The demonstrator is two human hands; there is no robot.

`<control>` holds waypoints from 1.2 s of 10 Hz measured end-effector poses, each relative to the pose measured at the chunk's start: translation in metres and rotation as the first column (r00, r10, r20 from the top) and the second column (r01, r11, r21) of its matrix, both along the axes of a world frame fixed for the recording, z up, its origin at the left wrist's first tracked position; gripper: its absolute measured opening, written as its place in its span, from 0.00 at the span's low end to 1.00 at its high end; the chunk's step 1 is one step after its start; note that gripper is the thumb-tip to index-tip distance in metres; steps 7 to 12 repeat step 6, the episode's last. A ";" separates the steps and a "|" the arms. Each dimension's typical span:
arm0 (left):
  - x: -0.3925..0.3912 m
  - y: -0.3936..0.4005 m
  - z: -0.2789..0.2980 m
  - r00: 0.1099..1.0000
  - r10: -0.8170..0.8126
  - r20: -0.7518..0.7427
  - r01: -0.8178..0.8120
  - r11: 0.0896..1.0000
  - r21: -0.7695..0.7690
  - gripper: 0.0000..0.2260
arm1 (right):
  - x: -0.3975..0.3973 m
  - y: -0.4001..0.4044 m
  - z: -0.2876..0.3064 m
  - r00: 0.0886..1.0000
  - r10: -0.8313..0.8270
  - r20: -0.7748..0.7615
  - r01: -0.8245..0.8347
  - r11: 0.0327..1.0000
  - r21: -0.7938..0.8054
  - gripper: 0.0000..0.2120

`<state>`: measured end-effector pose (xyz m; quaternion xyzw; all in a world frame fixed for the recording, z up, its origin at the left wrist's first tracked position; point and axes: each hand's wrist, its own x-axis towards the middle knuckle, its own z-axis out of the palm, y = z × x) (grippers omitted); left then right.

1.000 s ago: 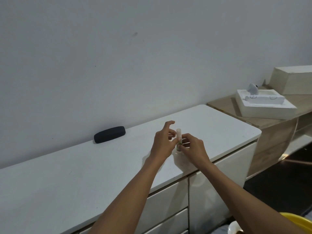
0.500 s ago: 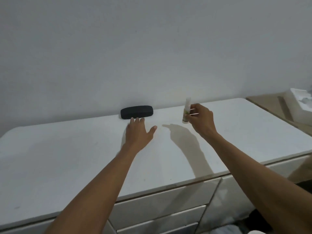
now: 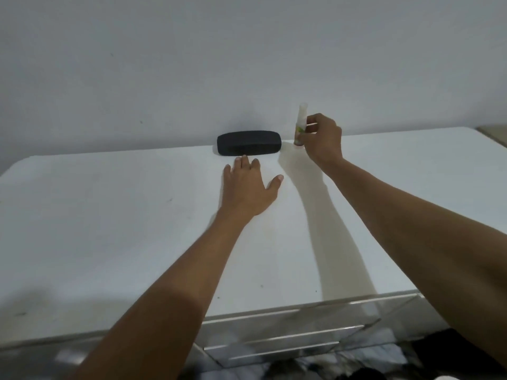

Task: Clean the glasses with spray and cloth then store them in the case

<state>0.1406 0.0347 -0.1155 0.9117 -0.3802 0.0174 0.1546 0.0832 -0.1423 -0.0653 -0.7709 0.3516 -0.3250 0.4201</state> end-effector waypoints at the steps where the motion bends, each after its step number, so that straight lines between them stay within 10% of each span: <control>1: 0.000 0.000 0.001 1.000 0.010 0.006 -0.010 1.000 -0.001 0.35 | 0.011 -0.002 -0.008 1.000 -0.020 0.015 0.020 1.000 0.002 0.15; 12: -0.001 0.000 0.001 1.000 0.018 -0.001 -0.018 1.000 -0.013 0.35 | 0.017 -0.005 -0.018 0.993 -0.048 -0.107 0.055 0.996 0.064 0.24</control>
